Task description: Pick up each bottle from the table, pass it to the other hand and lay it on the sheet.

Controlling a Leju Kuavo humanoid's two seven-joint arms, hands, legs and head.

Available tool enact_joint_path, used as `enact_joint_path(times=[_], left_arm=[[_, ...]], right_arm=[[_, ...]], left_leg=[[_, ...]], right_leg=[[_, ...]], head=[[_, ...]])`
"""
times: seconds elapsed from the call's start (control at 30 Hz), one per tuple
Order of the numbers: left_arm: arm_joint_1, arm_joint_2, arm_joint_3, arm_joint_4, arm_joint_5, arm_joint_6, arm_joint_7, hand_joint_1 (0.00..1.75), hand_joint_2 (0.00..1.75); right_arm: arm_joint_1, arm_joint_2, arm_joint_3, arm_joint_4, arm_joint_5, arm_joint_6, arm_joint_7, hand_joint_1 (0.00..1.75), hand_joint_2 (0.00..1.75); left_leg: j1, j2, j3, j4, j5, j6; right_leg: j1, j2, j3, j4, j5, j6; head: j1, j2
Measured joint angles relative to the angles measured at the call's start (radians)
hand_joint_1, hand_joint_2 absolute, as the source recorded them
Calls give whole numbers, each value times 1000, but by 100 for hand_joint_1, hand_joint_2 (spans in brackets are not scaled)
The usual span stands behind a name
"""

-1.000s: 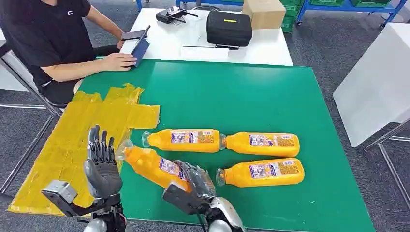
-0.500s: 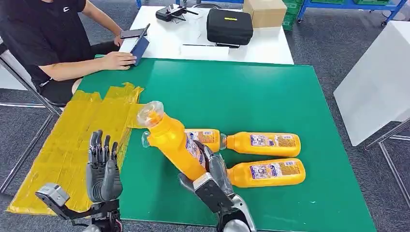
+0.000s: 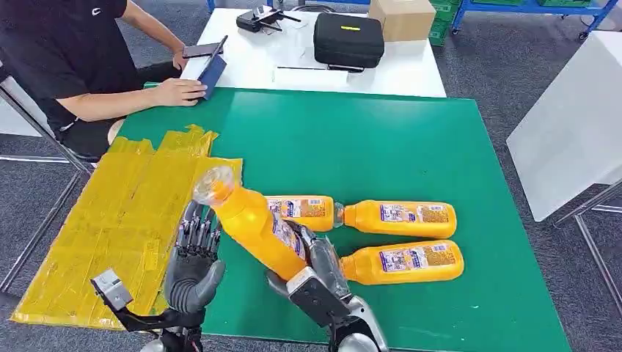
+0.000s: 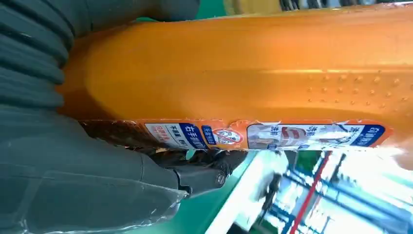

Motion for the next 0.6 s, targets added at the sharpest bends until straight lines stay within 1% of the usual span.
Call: enact_joint_path(times=[0.13,0.23,0.43,0.6], left_arm=[[-7,5,-21,15,5,-2,0,0,175],[-9,9,-25,29,12,-1,-1,0,175],[-6,30,-24,48,13,6,-14,0,175],[0,43,-24,57,11,8,-19,0,175]], right_arm=[[-26,-3,39,57,62,38,19,175,175],[-54,-9,98,116,103,51,25,175,175],[-128,-22,184,216,104,77,-11,175,175],[-149,-20,208,254,102,79,-11,175,175]], left_leg=[[0,0,0,0,0,0],[0,0,-1,0,0,0],[0,0,-1,0,0,0],[0,0,-1,0,0,0]], right_leg=[[0,0,0,0,0,0],[0,0,0,0,0,0],[0,0,-1,0,0,0],[0,0,-2,0,0,0]], head=[[0,0],[0,0],[0,0],[0,0]])
